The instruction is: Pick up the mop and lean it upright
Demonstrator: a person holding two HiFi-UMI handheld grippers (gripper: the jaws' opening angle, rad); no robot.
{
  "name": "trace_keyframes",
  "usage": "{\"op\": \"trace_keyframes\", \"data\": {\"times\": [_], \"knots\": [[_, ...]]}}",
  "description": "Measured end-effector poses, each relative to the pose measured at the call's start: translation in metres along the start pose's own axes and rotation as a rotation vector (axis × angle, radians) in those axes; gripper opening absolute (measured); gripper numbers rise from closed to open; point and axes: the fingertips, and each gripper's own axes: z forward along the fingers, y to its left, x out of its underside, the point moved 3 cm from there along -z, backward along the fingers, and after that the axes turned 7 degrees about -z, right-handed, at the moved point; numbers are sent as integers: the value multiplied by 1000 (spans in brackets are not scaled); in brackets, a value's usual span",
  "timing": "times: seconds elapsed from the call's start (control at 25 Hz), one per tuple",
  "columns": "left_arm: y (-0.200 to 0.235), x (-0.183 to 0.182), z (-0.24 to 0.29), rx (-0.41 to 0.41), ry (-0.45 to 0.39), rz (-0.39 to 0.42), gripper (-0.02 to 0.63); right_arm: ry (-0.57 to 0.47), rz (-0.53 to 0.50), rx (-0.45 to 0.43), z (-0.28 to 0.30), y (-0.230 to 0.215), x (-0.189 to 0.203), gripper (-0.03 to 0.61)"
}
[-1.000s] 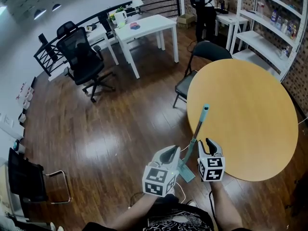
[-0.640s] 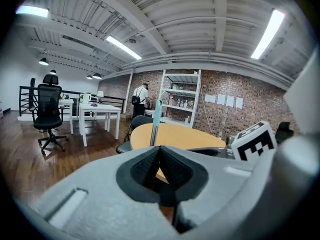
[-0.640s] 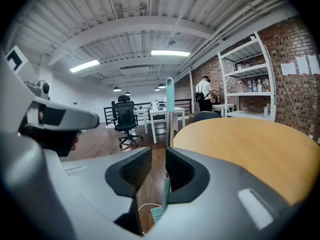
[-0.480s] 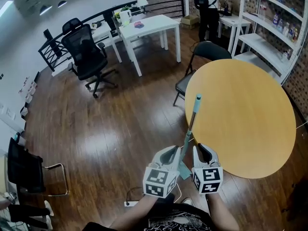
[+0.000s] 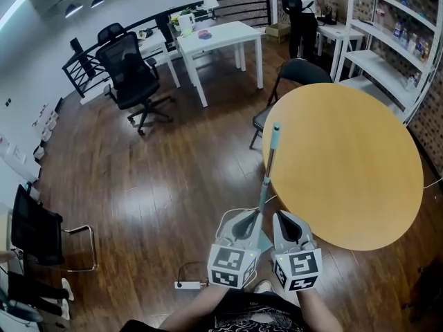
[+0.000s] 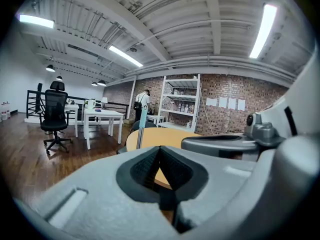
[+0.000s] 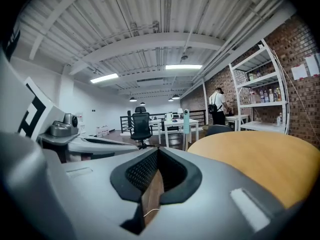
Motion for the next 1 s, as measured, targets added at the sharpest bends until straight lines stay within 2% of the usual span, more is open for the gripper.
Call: {"op": "trace_keyframes", "data": {"times": [0.28, 1.0], "knots": [[-13, 4, -7, -3, -5, 2, 3, -11, -2, -7, -16, 0, 1, 2], [-14, 7, -1, -3, 10, -1, 3, -4, -4, -18, -13, -4, 4, 2]]}}
